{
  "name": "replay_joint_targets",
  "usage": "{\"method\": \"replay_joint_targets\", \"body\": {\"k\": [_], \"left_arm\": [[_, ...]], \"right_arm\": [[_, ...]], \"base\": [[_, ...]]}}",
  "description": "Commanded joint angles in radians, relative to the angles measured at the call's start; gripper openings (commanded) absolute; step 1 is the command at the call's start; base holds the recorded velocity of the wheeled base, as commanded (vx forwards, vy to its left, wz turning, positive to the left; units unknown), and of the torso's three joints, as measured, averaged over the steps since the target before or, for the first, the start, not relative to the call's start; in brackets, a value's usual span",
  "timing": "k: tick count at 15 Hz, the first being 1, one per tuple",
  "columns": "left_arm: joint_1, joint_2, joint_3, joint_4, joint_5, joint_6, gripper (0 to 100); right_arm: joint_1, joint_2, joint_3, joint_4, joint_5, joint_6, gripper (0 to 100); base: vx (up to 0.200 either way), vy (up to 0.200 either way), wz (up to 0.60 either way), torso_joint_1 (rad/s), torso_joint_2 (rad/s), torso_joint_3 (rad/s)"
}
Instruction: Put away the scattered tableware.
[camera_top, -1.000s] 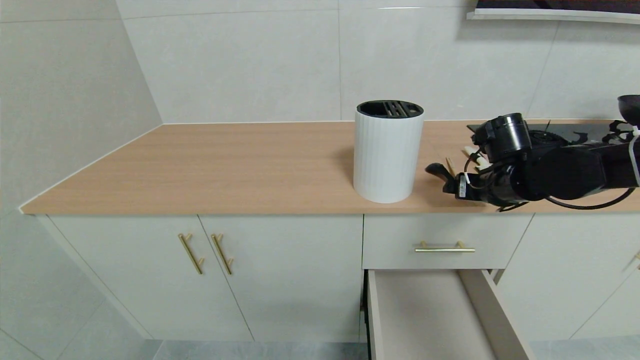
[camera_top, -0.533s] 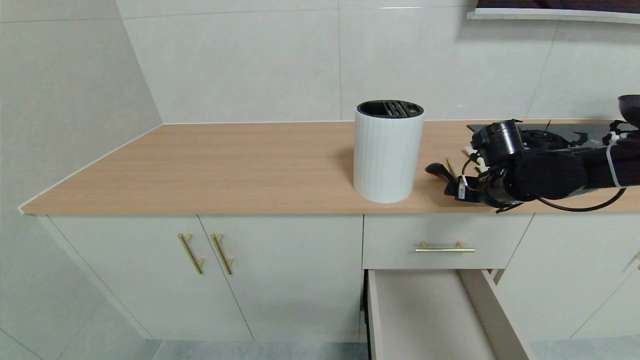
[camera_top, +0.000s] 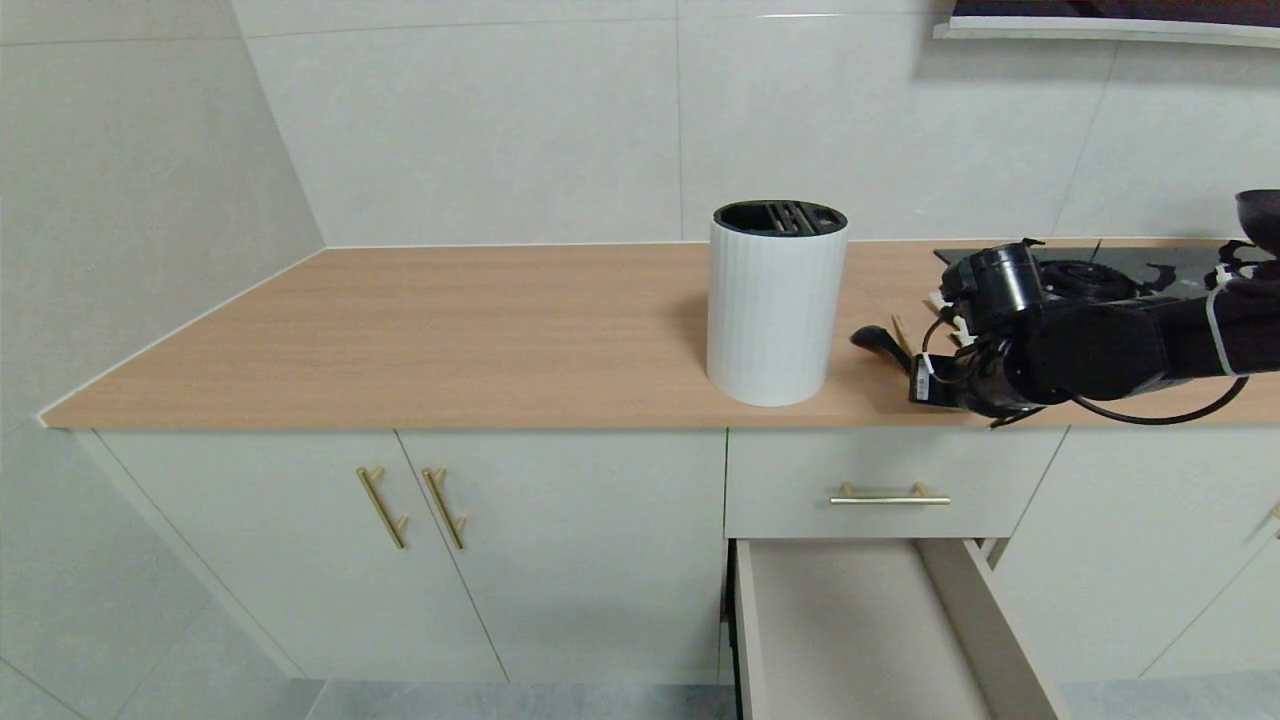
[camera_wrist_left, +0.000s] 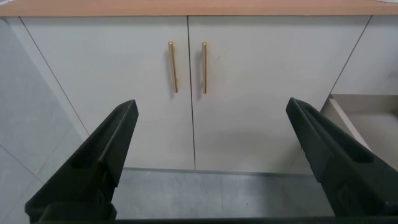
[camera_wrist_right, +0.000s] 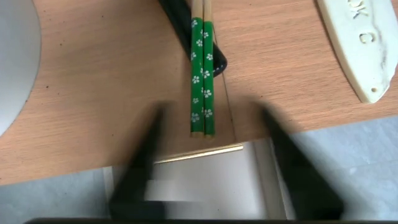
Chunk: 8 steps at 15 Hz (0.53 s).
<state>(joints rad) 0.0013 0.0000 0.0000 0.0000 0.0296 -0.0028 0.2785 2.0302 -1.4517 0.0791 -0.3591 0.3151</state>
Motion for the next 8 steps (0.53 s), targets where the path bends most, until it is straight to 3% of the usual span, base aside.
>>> {"method": "replay_joint_targets", "body": {"k": [1,8], "left_arm": [[0.0,0.0,0.0,0.0,0.0,0.0,100],[0.0,0.0,0.0,0.0,0.0,0.0,100]], "right_arm": [[0.001,-0.001,0.001,0.001,0.0,-0.001,0],[0.001,-0.048,0.011,0.008,0.0,0.002,0]], "base": [[0.0,0.0,0.0,0.0,0.0,0.0],[0.0,0.0,0.0,0.0,0.0,0.0]]}}
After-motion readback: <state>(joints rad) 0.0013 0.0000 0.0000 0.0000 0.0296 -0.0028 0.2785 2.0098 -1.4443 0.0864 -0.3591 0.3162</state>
